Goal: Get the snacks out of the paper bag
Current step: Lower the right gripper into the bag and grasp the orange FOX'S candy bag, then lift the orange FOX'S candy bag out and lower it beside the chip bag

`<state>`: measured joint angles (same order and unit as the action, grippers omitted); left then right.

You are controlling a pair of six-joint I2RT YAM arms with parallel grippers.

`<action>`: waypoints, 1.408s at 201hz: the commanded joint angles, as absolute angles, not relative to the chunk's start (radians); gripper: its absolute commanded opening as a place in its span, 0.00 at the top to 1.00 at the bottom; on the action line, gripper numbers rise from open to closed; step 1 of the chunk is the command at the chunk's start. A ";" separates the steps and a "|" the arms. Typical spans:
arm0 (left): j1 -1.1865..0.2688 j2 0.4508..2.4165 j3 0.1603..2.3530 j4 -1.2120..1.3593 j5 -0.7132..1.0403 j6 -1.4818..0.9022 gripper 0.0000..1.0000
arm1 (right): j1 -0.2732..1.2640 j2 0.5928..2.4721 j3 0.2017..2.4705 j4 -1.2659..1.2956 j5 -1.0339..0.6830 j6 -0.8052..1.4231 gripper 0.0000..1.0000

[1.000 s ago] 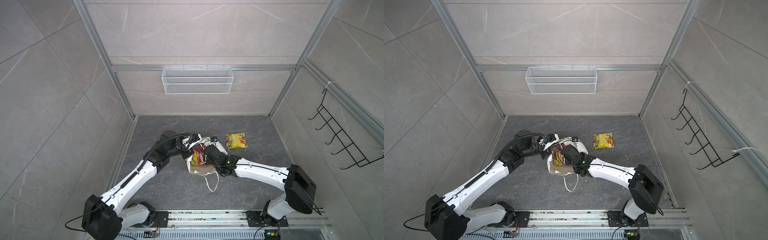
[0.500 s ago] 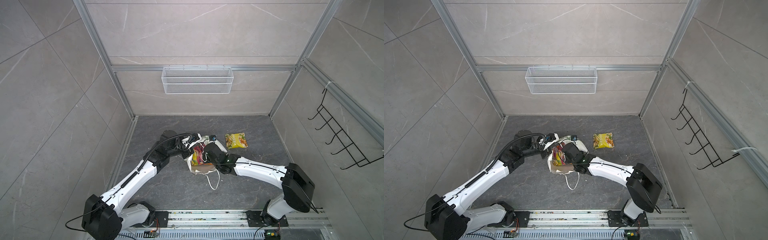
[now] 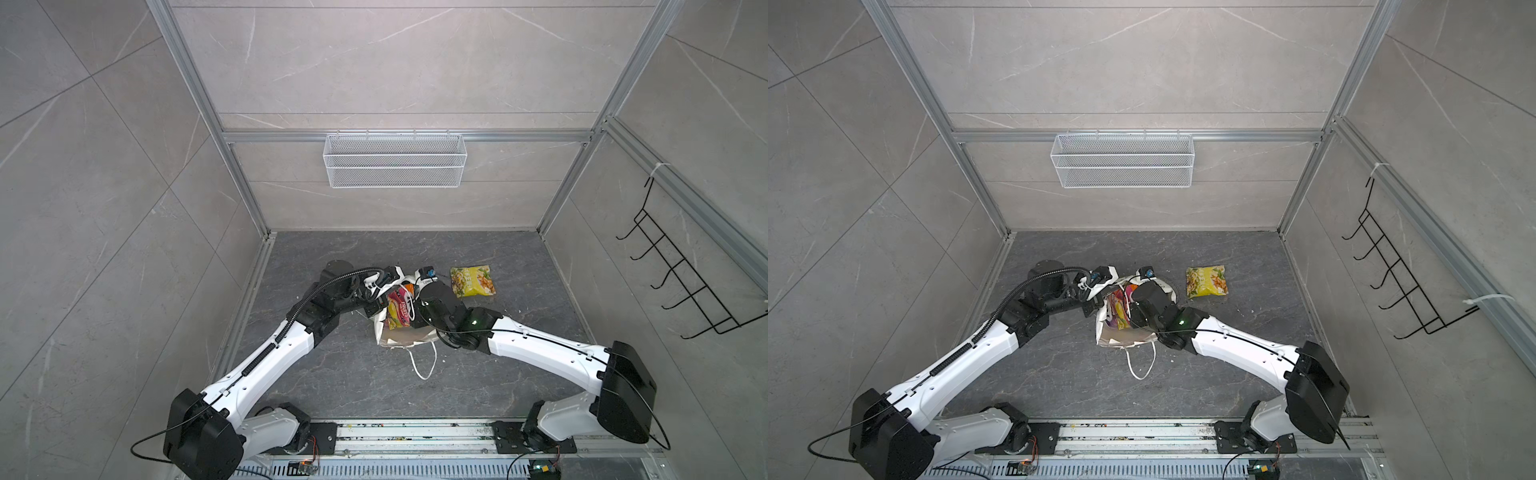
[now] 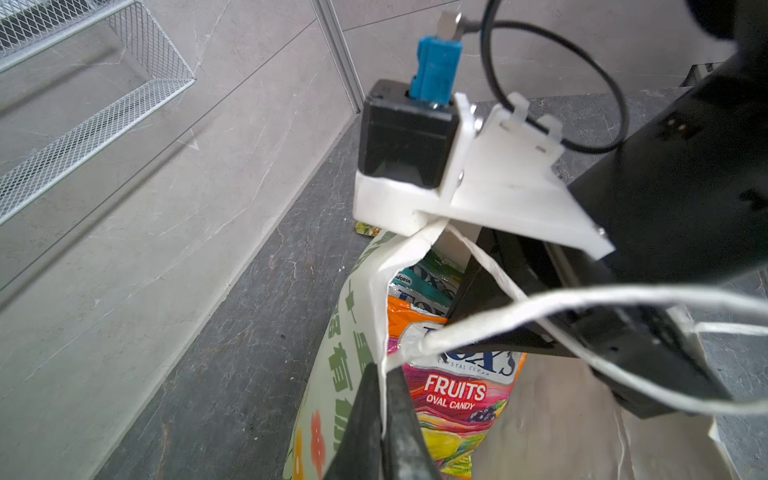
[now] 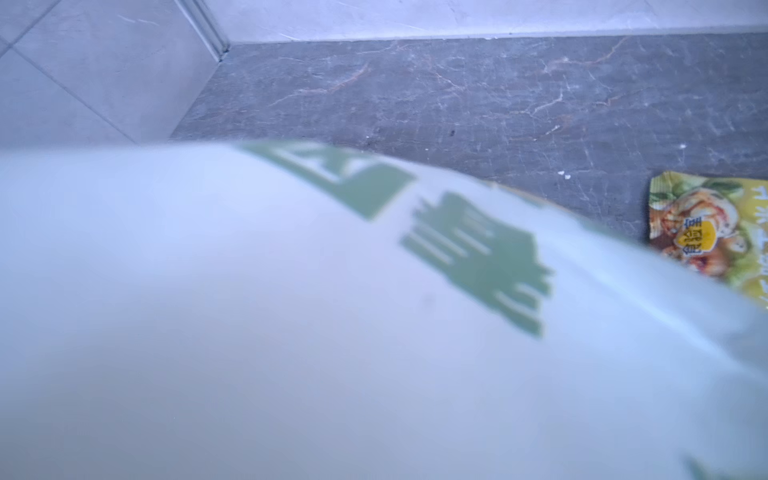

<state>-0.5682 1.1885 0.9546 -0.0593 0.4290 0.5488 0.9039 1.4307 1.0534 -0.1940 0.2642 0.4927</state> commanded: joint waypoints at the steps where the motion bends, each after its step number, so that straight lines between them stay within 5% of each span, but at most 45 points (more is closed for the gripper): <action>1: -0.578 1.184 0.964 0.029 0.474 0.549 1.00 | 0.908 1.368 1.050 -0.208 0.234 0.437 1.00; 283: -0.579 1.198 0.983 0.054 0.367 0.515 1.00 | 0.909 0.964 1.169 -0.440 -0.103 -0.065 1.00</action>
